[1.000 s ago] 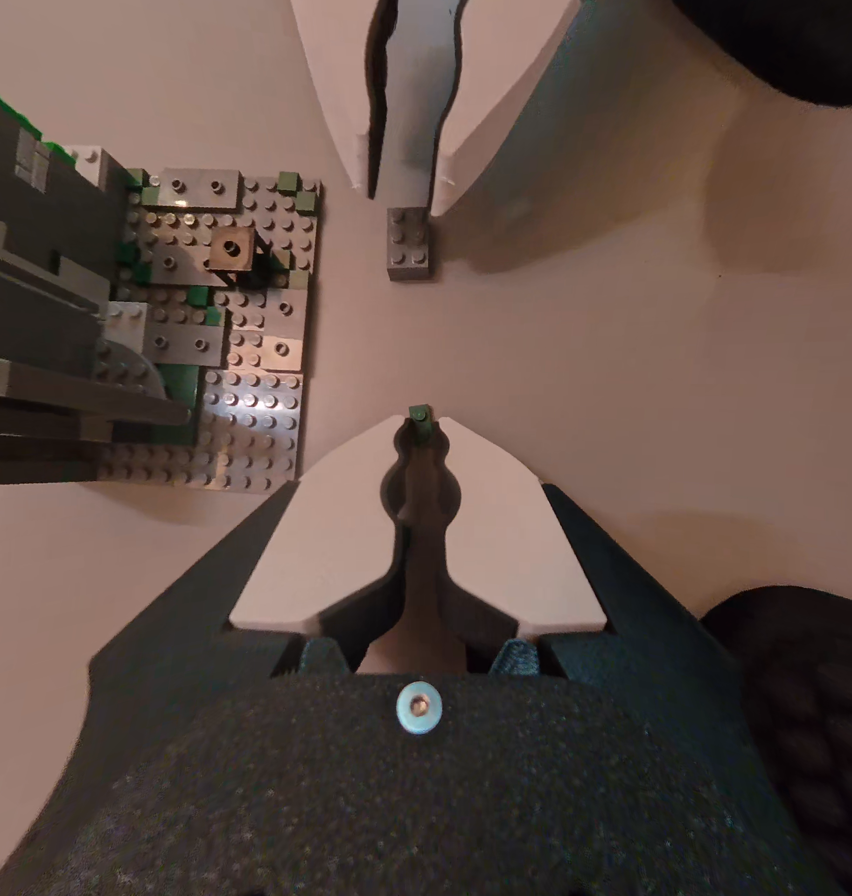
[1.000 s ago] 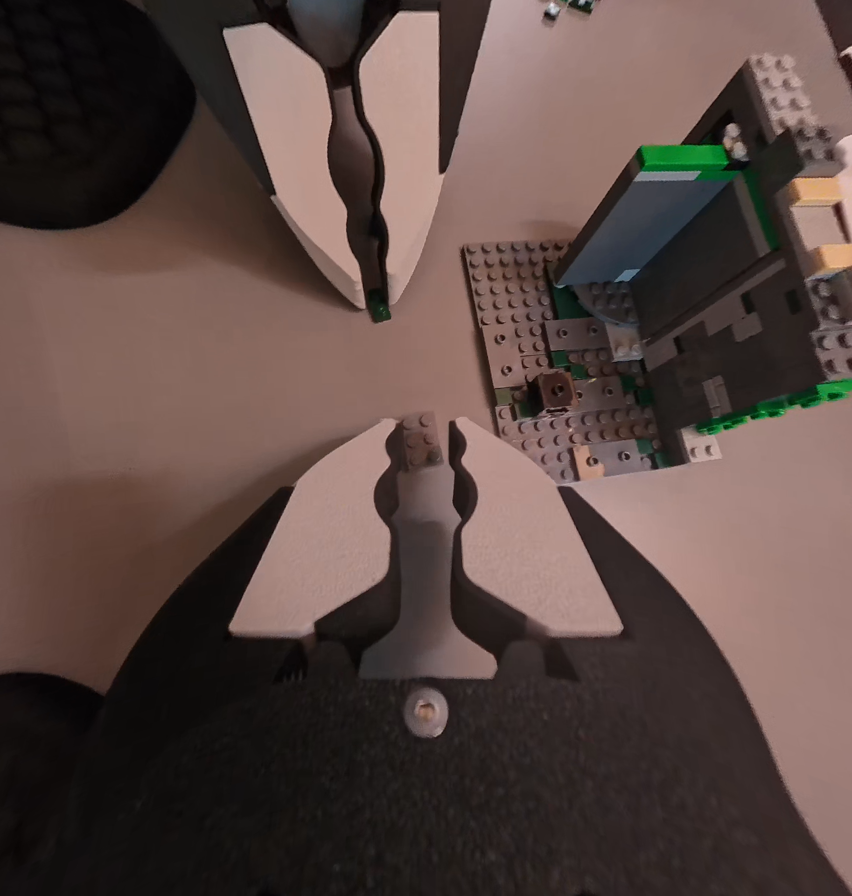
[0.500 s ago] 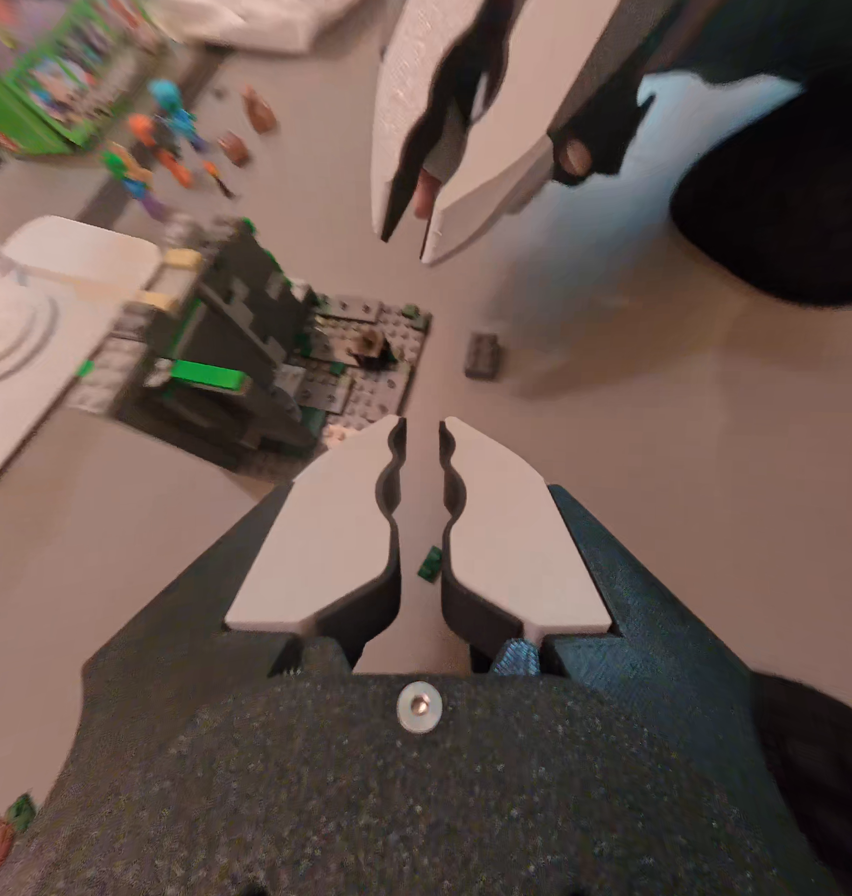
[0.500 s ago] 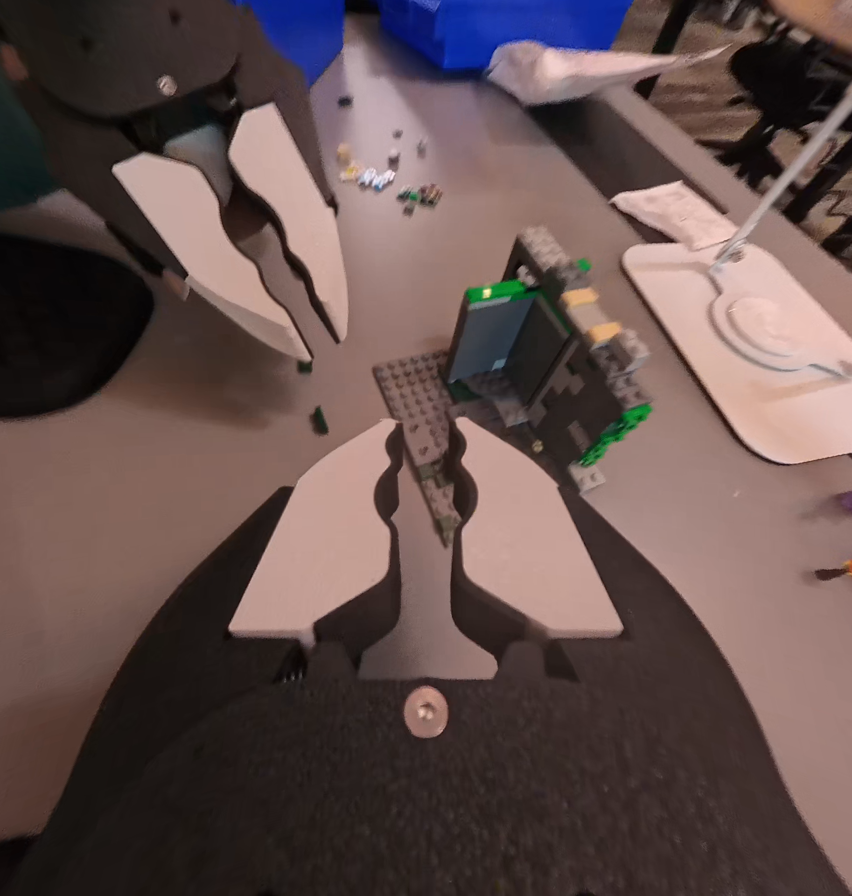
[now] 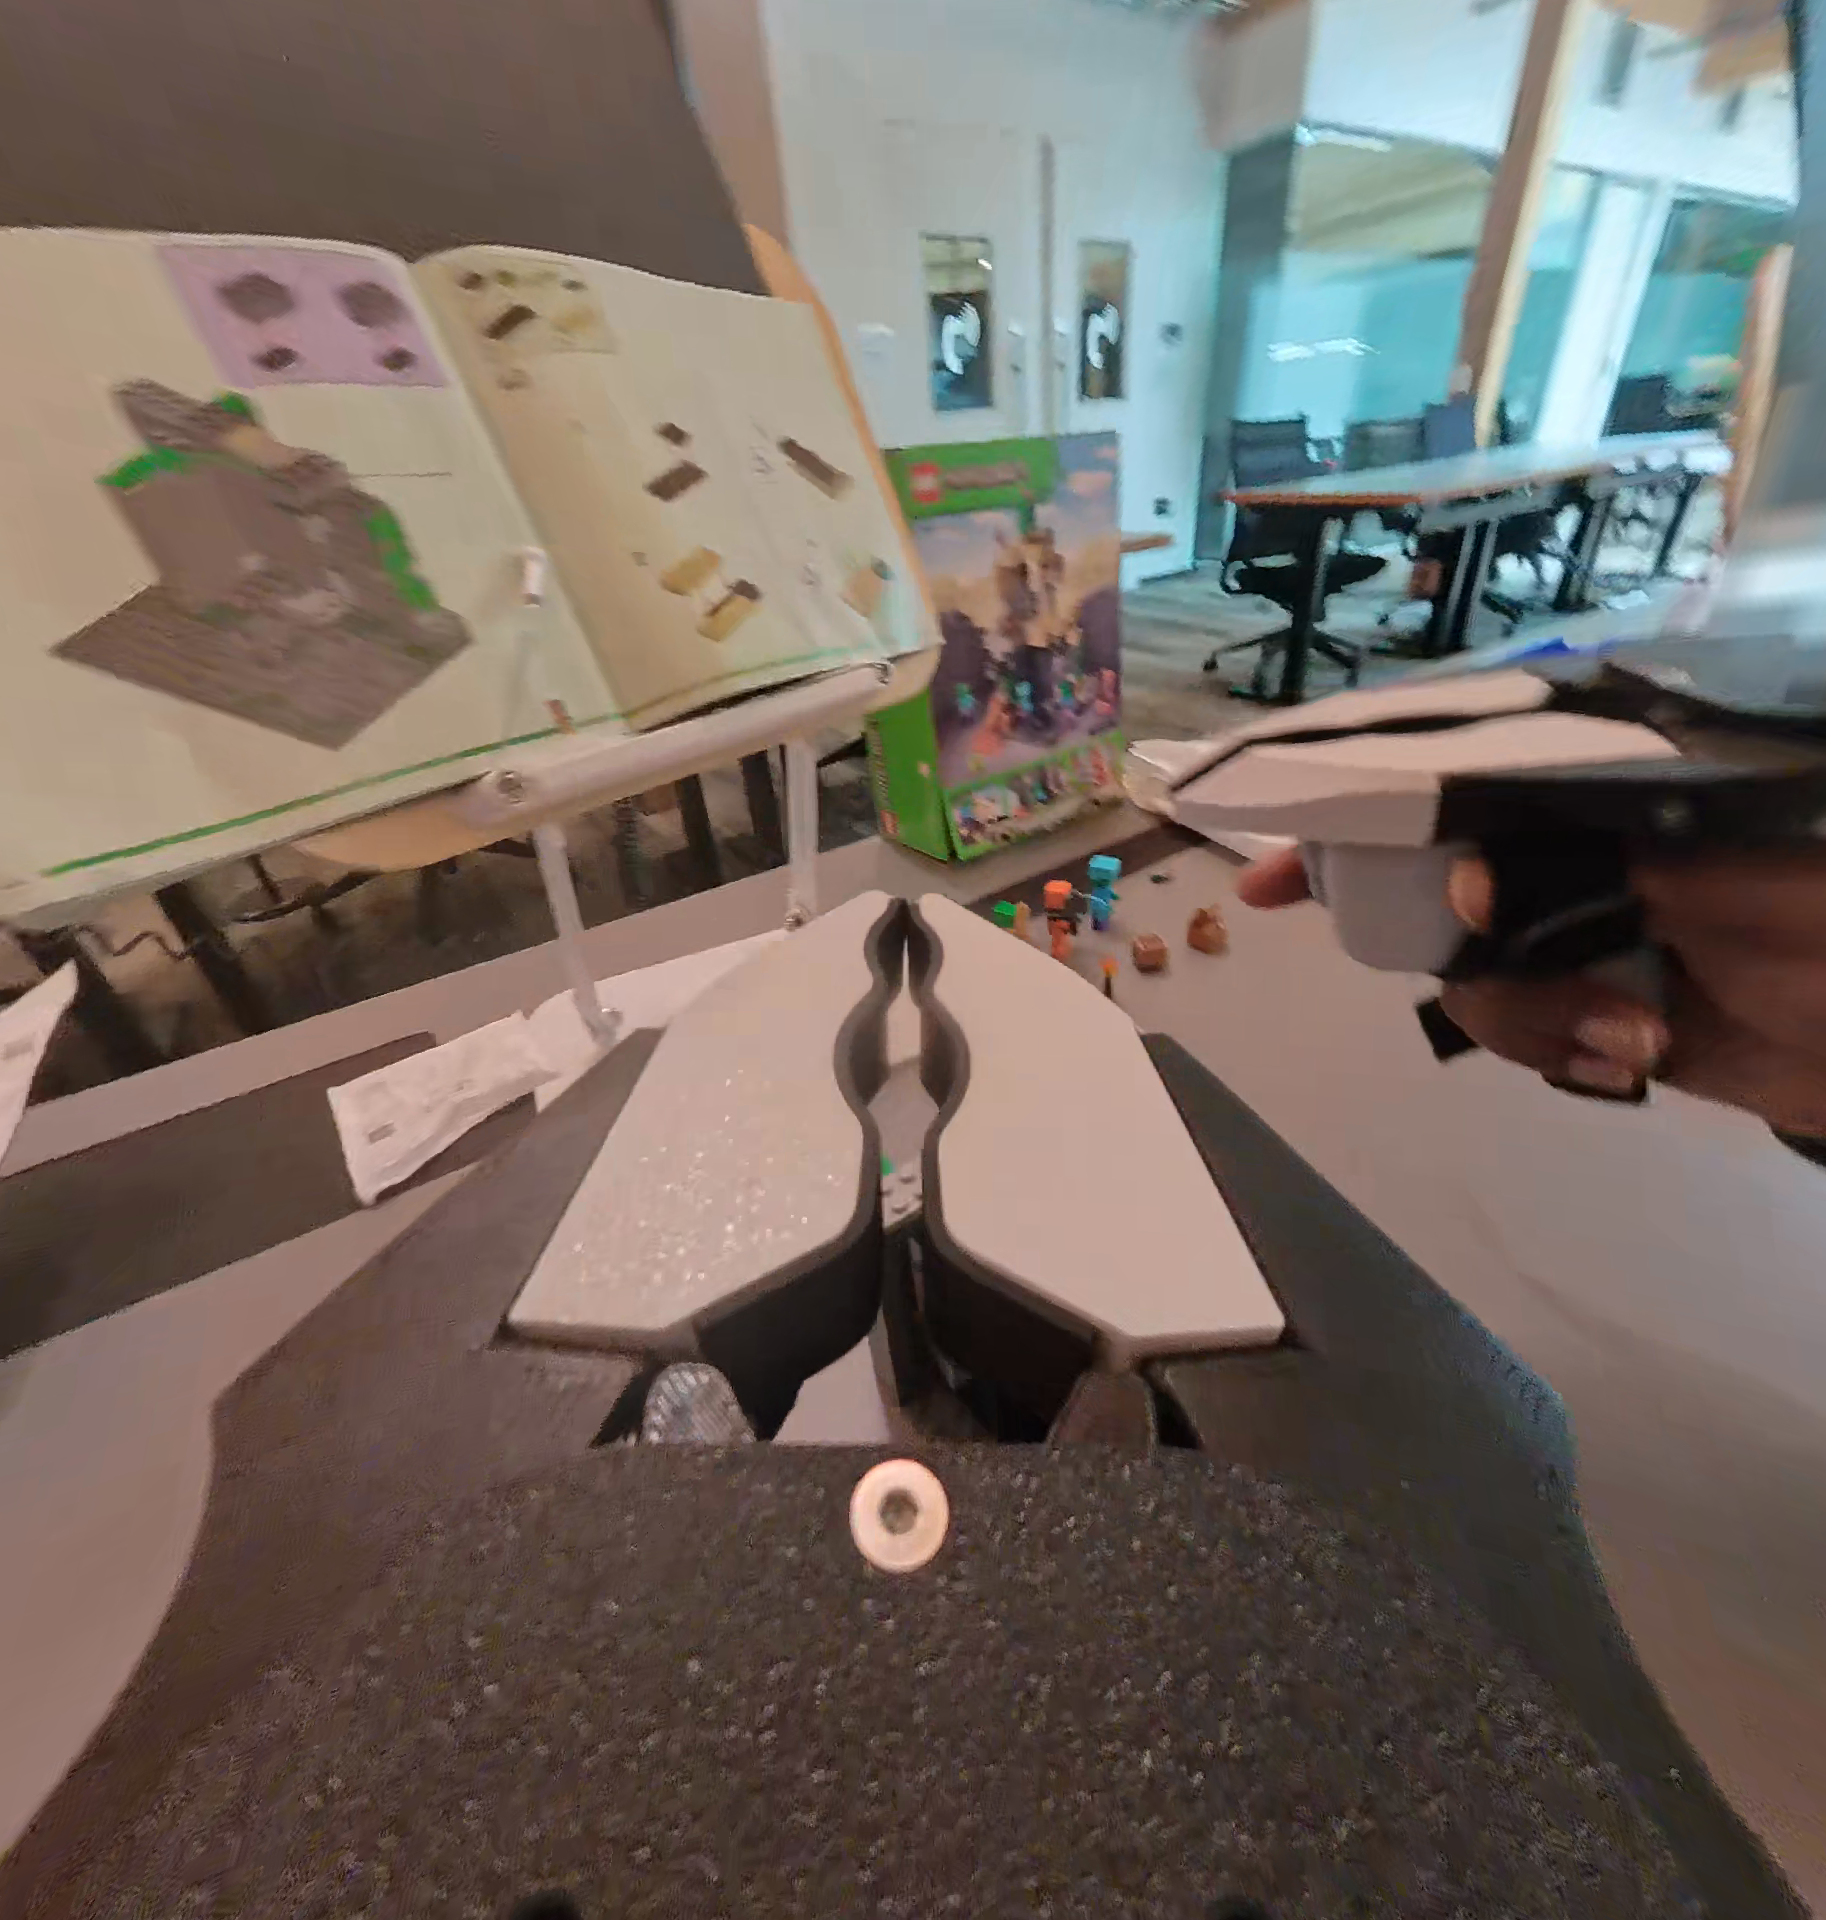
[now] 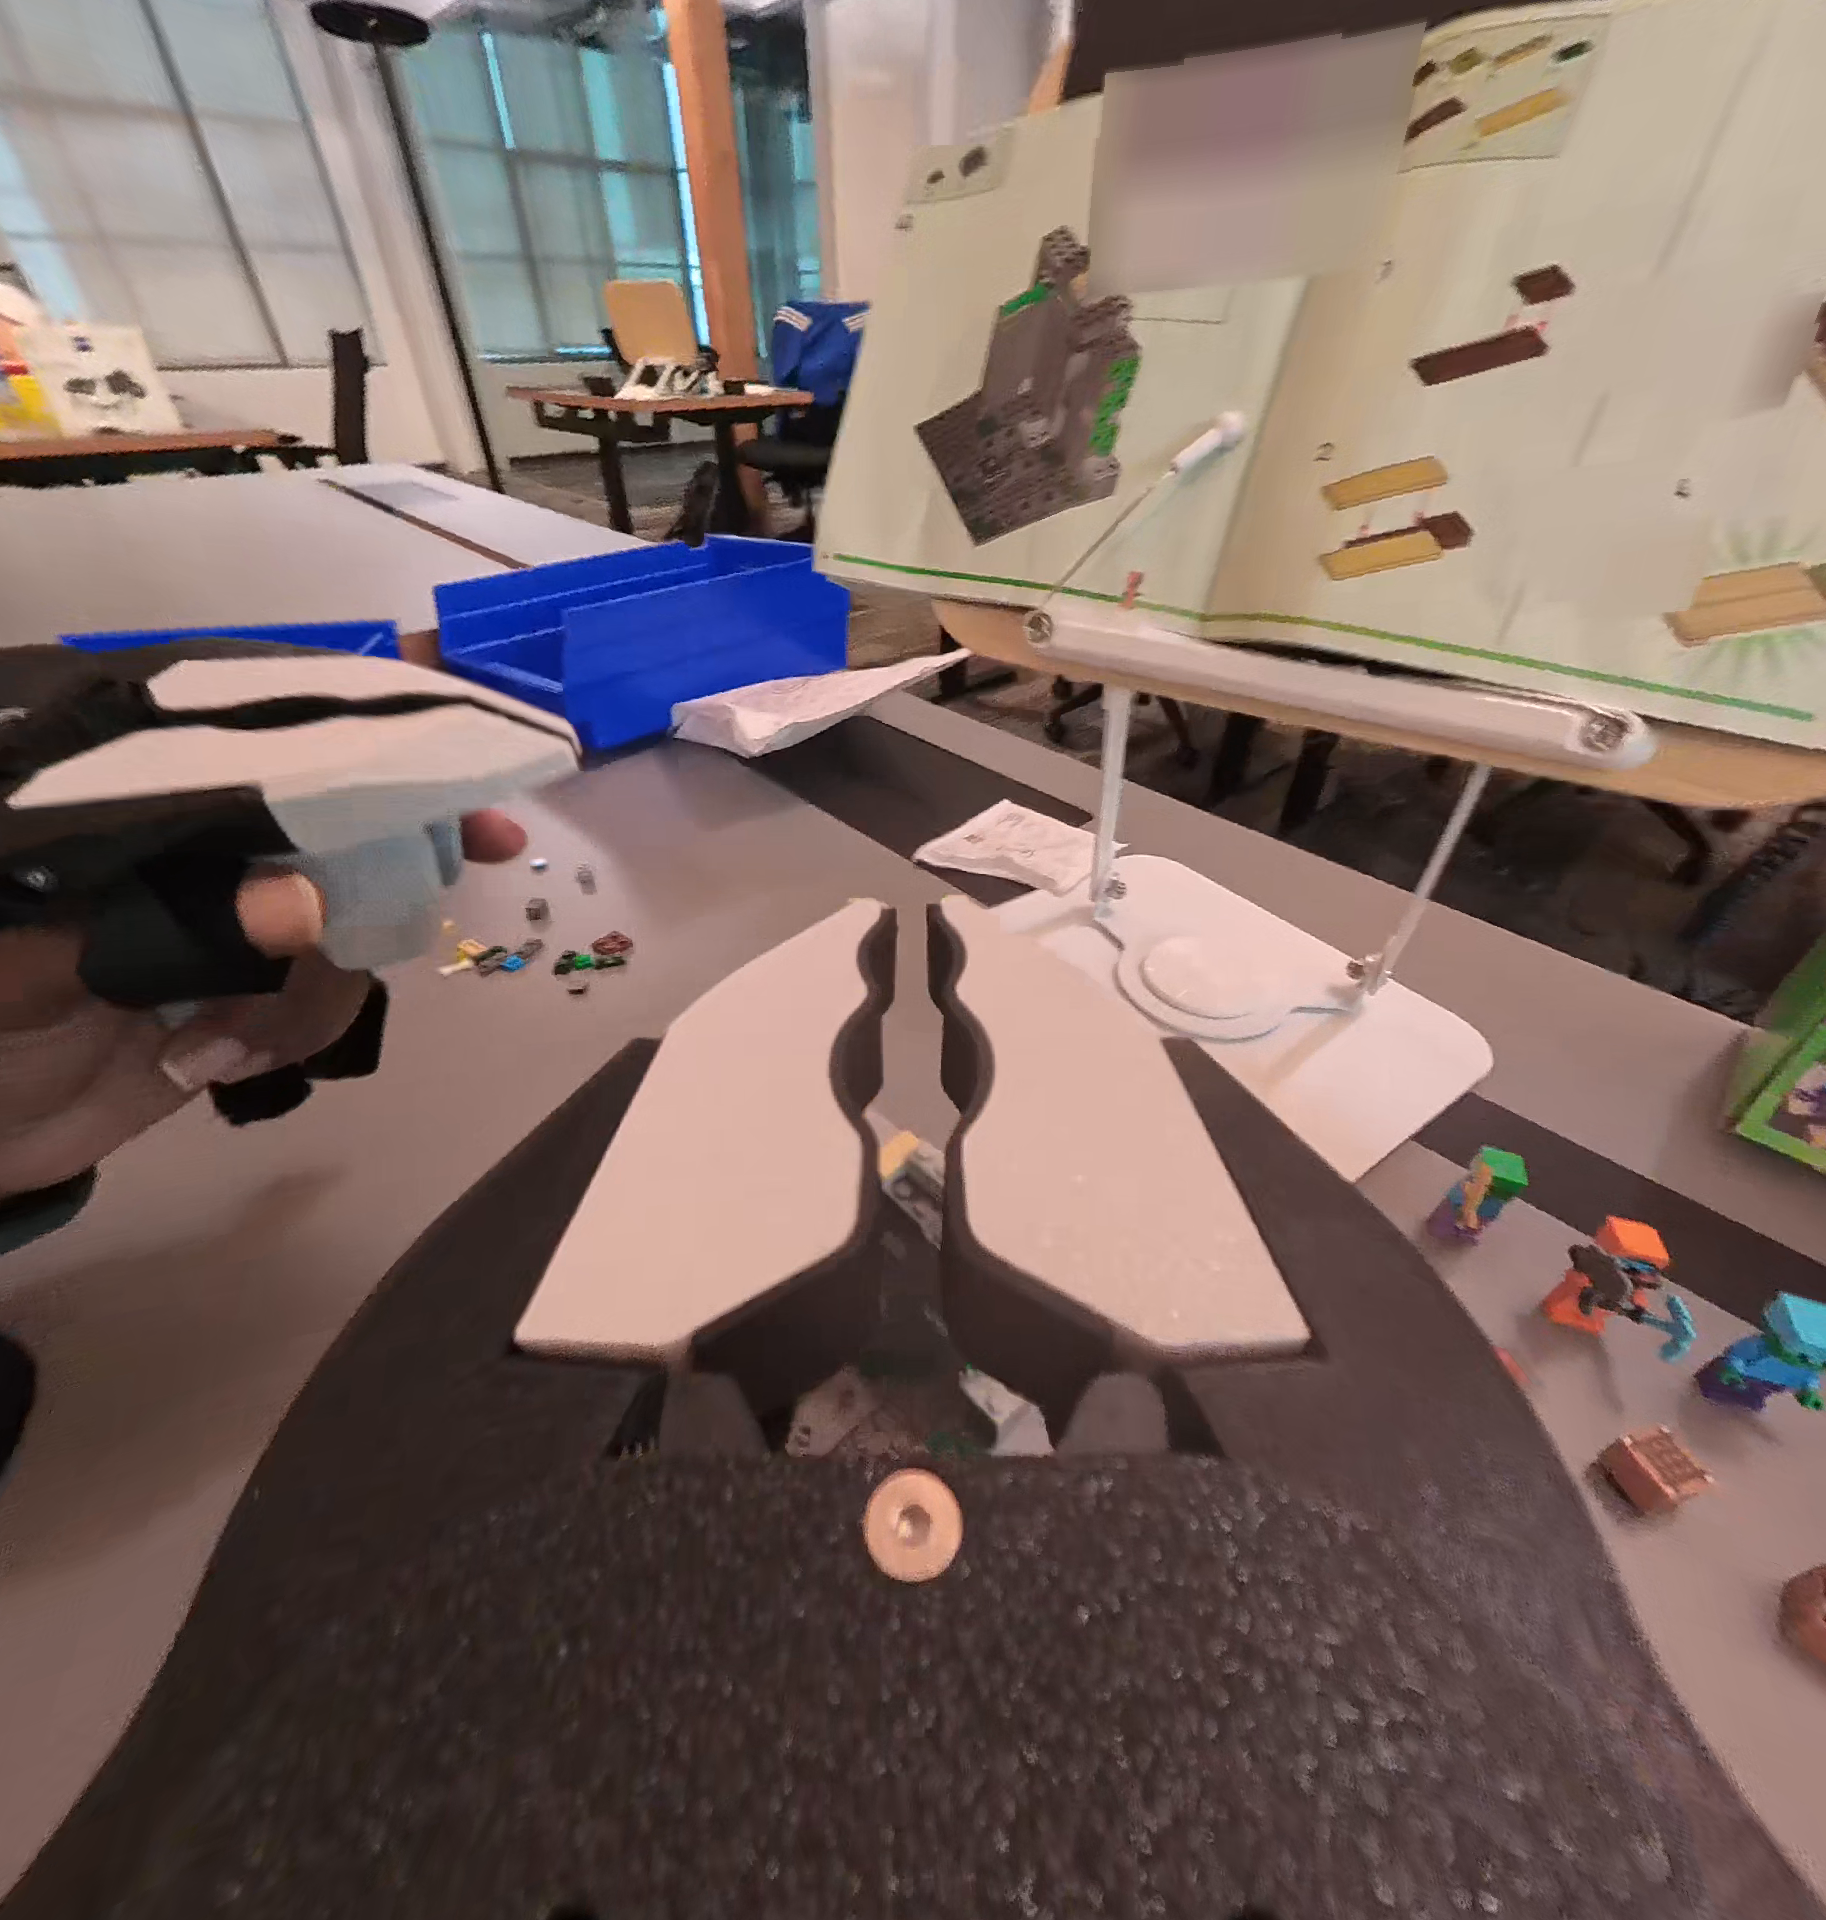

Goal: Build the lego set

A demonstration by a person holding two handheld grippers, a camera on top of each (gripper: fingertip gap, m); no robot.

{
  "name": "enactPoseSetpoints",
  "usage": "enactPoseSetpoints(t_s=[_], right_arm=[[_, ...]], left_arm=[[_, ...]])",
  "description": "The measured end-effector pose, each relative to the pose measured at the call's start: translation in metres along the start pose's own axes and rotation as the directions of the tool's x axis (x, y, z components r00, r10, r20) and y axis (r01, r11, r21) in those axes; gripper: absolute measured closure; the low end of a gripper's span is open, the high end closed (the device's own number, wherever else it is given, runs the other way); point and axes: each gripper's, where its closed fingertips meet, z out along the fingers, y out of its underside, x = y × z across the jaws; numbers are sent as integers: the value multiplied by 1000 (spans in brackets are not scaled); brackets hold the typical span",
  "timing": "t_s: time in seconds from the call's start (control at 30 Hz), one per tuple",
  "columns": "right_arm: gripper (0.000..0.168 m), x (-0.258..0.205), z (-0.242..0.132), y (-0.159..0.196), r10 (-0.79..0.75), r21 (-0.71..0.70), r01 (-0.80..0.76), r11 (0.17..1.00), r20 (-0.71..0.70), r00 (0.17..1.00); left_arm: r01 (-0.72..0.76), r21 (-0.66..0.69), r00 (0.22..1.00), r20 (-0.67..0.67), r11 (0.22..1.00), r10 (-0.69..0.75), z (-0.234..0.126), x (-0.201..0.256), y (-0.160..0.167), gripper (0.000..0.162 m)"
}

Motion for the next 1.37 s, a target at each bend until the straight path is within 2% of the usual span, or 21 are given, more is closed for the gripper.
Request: enactPoseSetpoints(t_s=[0.17,0.4,0.83,1.37], right_arm=[[168,23,-7,15,-24,32,28,999,-104,994],[168,34,-11,17,-54,80,66,995,-154,987],[168,27,-5,35,-80,51,85,995,-95,992],[168,17,-6,33,-104,50,107,993,-71,992]], left_arm=[[71,46,990,120,996,-76,-5,-29,19,162],[25,74,981,192,997,-39,-17,-52,27,162],[14,-2,990,139,1000,-13,-7,-53,51,162],[1,-5,992,129,1000,0,-7,-49,51,162]])
